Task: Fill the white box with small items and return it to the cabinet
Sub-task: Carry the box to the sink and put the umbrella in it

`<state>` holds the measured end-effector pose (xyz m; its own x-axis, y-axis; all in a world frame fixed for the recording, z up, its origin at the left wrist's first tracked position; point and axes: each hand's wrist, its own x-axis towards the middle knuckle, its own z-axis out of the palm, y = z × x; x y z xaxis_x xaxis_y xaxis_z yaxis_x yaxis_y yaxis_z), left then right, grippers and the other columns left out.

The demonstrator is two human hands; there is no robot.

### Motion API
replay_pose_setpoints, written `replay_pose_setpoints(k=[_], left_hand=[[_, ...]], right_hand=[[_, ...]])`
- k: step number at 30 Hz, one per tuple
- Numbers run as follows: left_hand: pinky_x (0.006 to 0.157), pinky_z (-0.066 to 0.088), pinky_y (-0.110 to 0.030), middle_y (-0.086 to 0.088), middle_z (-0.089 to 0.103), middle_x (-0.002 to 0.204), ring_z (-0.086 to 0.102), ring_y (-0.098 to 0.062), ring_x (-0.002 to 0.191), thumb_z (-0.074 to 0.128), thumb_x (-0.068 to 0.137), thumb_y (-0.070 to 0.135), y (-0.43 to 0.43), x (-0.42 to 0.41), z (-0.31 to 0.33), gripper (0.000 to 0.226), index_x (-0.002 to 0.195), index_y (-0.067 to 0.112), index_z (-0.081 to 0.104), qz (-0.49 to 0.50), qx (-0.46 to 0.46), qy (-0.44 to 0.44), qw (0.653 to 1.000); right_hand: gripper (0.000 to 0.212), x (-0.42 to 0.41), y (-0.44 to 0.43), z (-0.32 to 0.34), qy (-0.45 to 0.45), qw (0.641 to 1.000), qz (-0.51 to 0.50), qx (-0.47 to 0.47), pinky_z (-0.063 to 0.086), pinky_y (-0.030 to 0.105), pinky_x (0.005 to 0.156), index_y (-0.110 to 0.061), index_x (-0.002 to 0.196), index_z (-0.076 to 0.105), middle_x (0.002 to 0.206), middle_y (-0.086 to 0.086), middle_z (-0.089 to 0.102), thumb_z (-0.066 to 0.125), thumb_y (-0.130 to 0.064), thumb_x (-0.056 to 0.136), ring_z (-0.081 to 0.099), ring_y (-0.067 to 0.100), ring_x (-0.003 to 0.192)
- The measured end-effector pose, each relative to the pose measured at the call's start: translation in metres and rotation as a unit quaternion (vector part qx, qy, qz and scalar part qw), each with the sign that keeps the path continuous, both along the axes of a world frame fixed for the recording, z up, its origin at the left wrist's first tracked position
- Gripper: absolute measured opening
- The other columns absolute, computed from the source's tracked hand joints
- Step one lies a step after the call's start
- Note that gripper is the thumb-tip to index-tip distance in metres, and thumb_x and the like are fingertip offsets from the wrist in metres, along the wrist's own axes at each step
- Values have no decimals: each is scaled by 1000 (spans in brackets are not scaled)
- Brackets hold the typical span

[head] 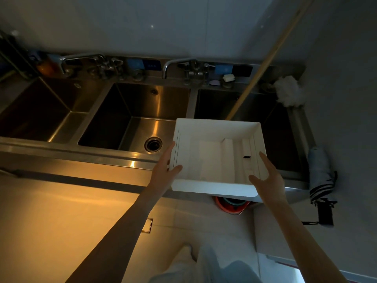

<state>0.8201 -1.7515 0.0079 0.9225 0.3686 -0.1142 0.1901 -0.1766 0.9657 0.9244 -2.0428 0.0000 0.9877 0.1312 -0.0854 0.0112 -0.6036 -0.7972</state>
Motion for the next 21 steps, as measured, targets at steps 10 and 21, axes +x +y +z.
replay_pose_setpoints(k=[10,21], left_hand=[[67,49,-6,16,45,124,51,5,99,65,84,-1,2,3,-5,83,141,48,28,19,28,21,999],[73,50,-8,16,44,132,53,13,99,66,82,-5,-19,4,-13,86,142,45,30,-11,43,0,999]], right_hand=[[88,1,4,10,6,1000,-8,26,42,29,88,-31,149,23,138,1,48,70,-5,80,47,22,122],[88,-9,-20,9,13,999,-42,-7,36,-6,60,-28,148,26,141,0,47,71,-2,77,45,2,97]])
